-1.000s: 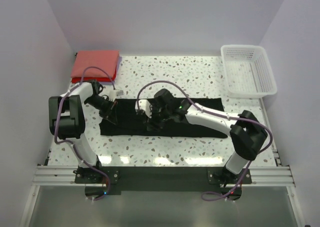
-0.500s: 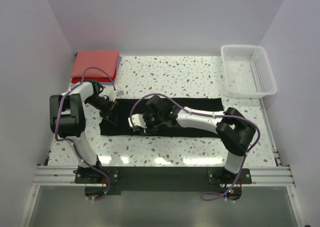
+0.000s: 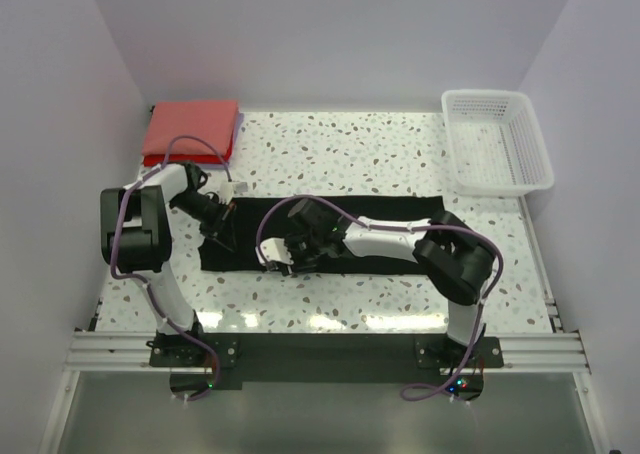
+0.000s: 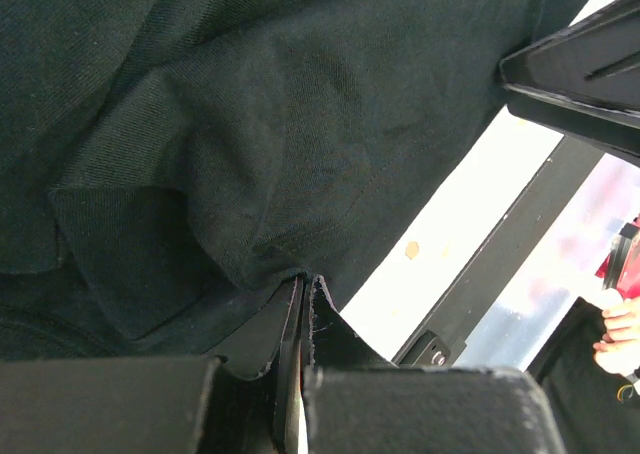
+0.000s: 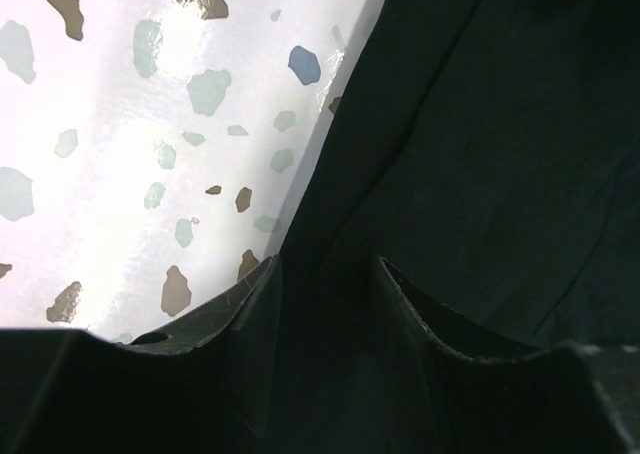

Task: Fold and stack the t-shirts
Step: Fold the tshirt

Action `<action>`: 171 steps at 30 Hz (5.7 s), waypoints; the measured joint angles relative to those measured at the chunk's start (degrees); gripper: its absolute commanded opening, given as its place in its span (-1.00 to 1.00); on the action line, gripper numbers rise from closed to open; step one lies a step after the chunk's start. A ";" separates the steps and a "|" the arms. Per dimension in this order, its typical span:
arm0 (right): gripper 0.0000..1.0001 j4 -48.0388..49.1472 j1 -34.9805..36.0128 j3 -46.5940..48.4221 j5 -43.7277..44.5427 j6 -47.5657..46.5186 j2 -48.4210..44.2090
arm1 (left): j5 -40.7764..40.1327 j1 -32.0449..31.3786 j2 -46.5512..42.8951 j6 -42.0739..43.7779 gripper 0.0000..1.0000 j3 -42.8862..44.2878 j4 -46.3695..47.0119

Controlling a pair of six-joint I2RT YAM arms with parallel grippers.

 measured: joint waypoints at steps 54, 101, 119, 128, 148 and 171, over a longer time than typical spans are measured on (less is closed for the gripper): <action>-0.50 -7.76 -3.48 6.03 -3.48 3.45 0.74 | -0.02 0.02 0.76 0.57 -1.00 0.00 -0.04; -1.00 -12.07 -9.90 13.09 -2.12 5.55 2.32 | 10.03 0.04 7.93 -3.69 -1.00 19.17 -4.33; -0.67 -17.00 -9.90 -1.40 1.79 7.34 -8.57 | 14.03 0.02 9.07 -31.39 -1.00 14.38 21.84; -0.31 -15.21 -9.90 6.05 2.58 18.25 -5.25 | 13.38 0.04 8.81 -33.07 -1.00 12.33 22.77; -0.48 -3.19 -9.86 20.90 11.54 31.50 15.91 | 11.56 0.04 0.44 -31.28 -1.00 1.31 18.97; -0.75 -8.72 -10.97 19.76 3.89 30.86 7.30 | 7.54 2.56 -8.31 -26.49 -0.56 -4.31 16.06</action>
